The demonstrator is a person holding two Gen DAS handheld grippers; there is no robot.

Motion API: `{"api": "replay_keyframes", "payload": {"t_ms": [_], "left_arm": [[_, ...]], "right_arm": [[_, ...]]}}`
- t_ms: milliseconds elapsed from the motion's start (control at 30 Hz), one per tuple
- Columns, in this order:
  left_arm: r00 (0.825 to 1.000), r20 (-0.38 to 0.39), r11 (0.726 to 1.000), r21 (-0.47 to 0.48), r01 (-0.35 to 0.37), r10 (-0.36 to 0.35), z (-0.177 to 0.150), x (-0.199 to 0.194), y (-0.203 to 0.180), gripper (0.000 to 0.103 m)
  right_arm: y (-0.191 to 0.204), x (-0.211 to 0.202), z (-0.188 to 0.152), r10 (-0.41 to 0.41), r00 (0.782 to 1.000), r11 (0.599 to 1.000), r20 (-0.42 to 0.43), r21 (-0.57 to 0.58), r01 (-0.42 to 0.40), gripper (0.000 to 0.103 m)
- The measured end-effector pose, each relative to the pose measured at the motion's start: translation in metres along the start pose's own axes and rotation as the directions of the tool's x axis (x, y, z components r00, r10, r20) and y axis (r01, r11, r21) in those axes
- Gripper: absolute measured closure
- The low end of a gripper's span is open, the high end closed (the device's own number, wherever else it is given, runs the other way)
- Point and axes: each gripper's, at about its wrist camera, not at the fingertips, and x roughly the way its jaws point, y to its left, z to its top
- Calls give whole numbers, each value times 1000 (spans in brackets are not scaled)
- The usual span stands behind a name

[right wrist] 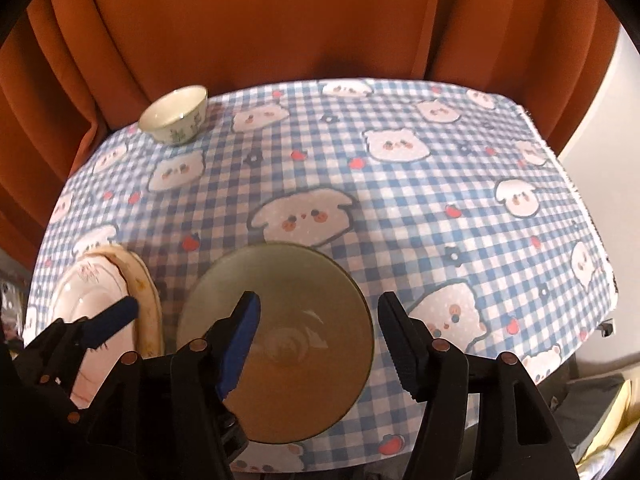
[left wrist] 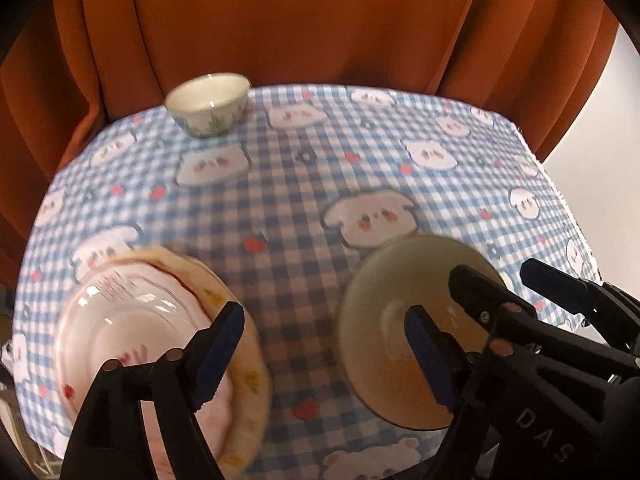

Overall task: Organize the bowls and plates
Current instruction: 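Lower the second white bowl into the first bowl with both grippers, then open both grippers and move them to the third white bowl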

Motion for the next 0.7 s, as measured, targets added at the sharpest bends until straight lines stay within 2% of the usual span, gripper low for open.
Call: {"api": "replay_keyframes", "payload": {"t_ms": [267, 700], "left_arm": [[998, 57, 999, 39, -14, 12, 19, -19, 35, 19], [991, 108, 997, -8, -75, 75, 63, -20, 100, 19]], "right_arm": [[35, -20, 18, -8, 998, 1000, 63, 14, 7, 38], [102, -14, 68, 13, 994, 1000, 110, -17, -11, 35]]}}
